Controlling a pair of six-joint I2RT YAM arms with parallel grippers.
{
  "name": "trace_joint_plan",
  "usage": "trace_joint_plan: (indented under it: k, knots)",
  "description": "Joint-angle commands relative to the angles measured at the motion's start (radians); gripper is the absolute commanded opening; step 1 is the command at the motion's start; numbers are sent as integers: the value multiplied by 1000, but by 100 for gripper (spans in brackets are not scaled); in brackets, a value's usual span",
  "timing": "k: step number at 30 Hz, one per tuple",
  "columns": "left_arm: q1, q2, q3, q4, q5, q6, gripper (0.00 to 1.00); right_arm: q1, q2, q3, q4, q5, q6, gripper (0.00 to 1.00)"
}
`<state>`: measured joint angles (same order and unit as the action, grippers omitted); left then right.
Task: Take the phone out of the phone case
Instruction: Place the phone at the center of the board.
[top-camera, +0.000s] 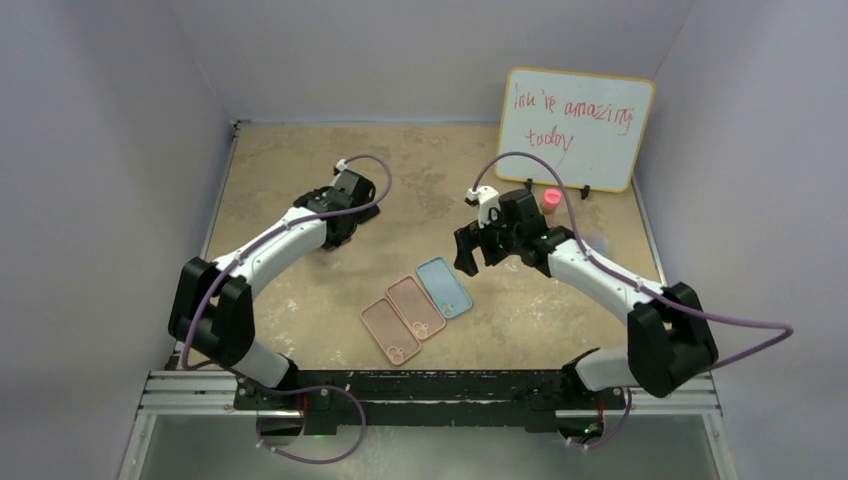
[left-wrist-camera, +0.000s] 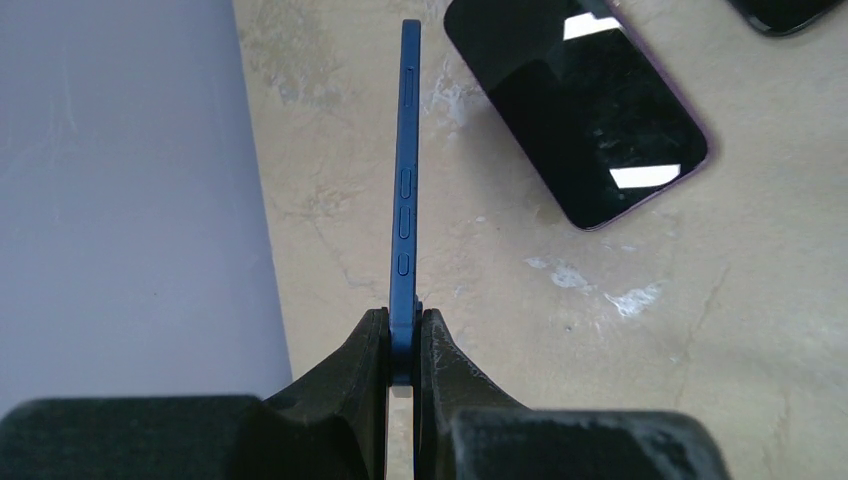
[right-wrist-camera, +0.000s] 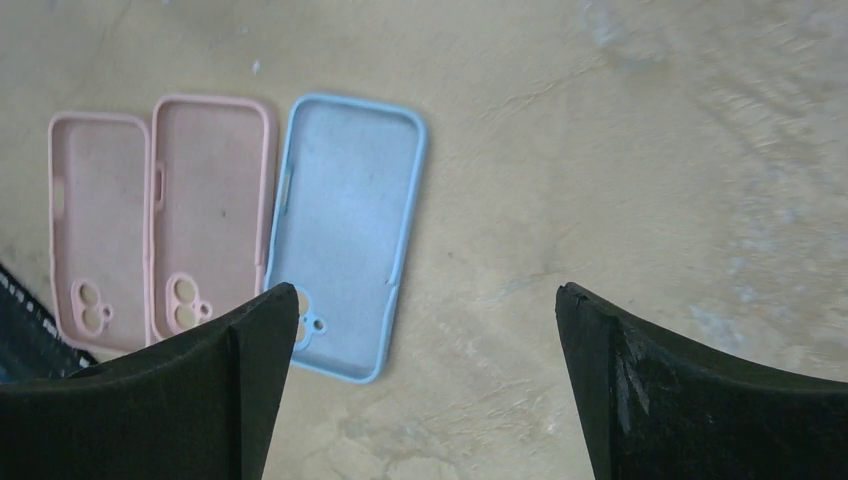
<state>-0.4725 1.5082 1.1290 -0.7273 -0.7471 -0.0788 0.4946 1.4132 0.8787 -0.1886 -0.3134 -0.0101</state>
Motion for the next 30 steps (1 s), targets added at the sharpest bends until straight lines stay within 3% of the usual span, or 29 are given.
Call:
trace_joint_plan:
  k: [1,10,18,30]
  knots:
    - [20,77,-9,-13,-135,-35,0,-2,-127,-96,234,132,113,99]
    - [32,209,-21,-12,-102,-25,0,-2,-212,-199,381,163,154,99]
    - [21,288,-40,-44,-32,-55,30,-2,-201,-207,391,167,154,99]
    - [-37,337,-40,-62,15,-83,50,-2,-210,-224,405,175,153,99]
